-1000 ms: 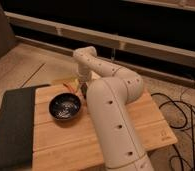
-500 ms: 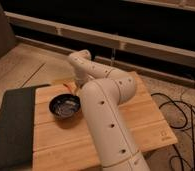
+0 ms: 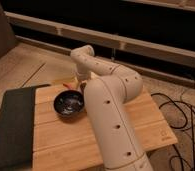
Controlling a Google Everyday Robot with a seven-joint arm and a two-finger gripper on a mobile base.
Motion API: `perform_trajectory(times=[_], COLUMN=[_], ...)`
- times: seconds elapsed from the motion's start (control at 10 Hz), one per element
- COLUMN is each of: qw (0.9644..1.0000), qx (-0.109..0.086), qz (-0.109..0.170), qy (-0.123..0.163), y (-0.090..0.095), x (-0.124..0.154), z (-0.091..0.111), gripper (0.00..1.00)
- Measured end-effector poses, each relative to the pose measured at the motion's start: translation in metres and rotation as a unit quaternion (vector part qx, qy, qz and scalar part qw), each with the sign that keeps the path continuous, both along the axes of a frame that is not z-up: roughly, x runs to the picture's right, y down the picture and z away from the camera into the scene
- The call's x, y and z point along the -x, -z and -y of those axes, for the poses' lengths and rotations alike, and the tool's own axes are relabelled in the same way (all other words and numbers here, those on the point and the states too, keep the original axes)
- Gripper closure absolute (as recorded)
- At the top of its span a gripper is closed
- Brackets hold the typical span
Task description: Place the eraser on the white sponge
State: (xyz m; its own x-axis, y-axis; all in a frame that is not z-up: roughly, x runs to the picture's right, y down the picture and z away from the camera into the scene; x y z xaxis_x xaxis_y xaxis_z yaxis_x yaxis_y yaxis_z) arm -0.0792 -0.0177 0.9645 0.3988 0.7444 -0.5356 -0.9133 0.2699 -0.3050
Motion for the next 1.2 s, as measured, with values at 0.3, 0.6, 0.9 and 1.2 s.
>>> perform_trajectory(times=[0.3,0.6,0.9,1.2], qw=[0.9999,0.9997,0.9997,0.9995], qx=[-0.008,-0.014,0.004,0.026], qz=[0.000,0.003,0.009,0.010], qy=[-0.012,-0.022,-0.022,-0.011], y=[-0.008,-0.017,-0.030,-0.043], x=[-0.004,-0.008,-0.005,0.003], z=[0.003,0.011,-0.004,-0.022], gripper=[0.35,0.35,0.35,0.35])
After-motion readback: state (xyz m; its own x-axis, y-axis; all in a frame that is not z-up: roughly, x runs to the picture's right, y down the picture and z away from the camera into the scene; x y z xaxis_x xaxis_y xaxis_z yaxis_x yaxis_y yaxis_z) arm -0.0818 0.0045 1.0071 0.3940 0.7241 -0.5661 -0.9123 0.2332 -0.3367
